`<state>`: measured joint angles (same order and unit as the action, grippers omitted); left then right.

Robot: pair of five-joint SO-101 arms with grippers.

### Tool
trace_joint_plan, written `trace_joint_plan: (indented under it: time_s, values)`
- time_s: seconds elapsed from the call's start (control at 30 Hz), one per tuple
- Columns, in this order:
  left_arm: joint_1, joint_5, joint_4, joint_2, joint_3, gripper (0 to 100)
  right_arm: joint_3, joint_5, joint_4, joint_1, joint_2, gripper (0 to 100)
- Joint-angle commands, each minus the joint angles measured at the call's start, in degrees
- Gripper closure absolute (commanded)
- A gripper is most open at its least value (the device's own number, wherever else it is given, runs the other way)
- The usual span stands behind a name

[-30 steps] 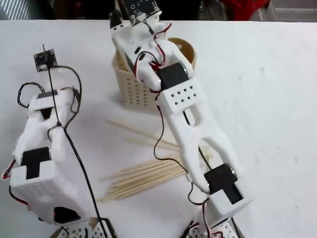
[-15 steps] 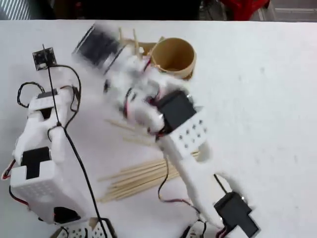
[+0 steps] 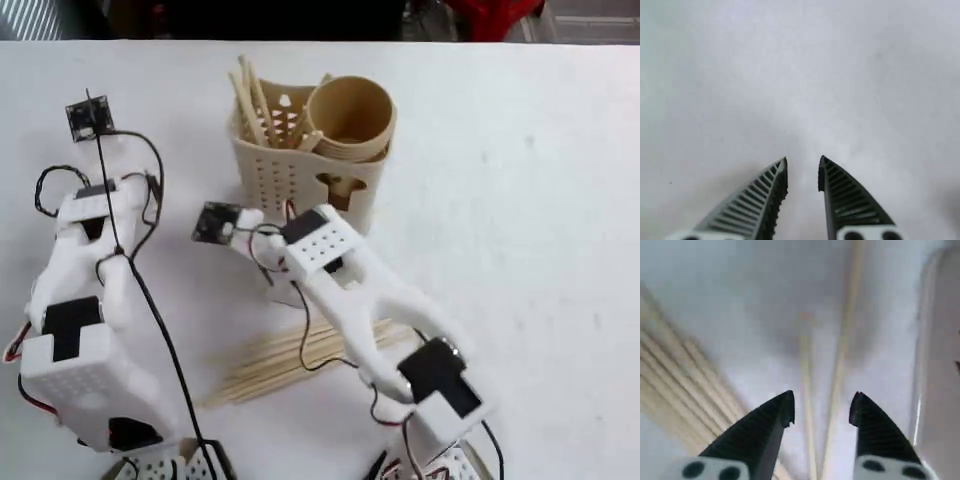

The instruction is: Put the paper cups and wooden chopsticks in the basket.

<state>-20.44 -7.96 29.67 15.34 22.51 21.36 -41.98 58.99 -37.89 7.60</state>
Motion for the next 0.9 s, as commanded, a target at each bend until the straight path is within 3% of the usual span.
trace_joint_plan:
  time_s: [0.0,0.3,0.47,0.6,0.87]
  values:
    - [0.2,0.8,-1.0,-0.2,-2.5,88,1.8,-2.1,-6.6,2.4,0.9,83.3]
    - [0.3,0.8,-1.0,-0.2,-2.5,88,1.7,-2.5,-9.7,4.1,7.1,83.7]
    - [0.3,0.8,-1.0,-0.2,-2.5,88,1.5,-2.1,-9.7,4.2,6.8,98.1]
    - [0.3,0.8,-1.0,-0.2,-2.5,88,1.5,-1.9,-9.4,4.2,6.2,98.4]
    - [0.3,0.8,-1.1,-0.2,-2.5,88,1.8,4.7,-3.9,3.7,-12.0,98.2]
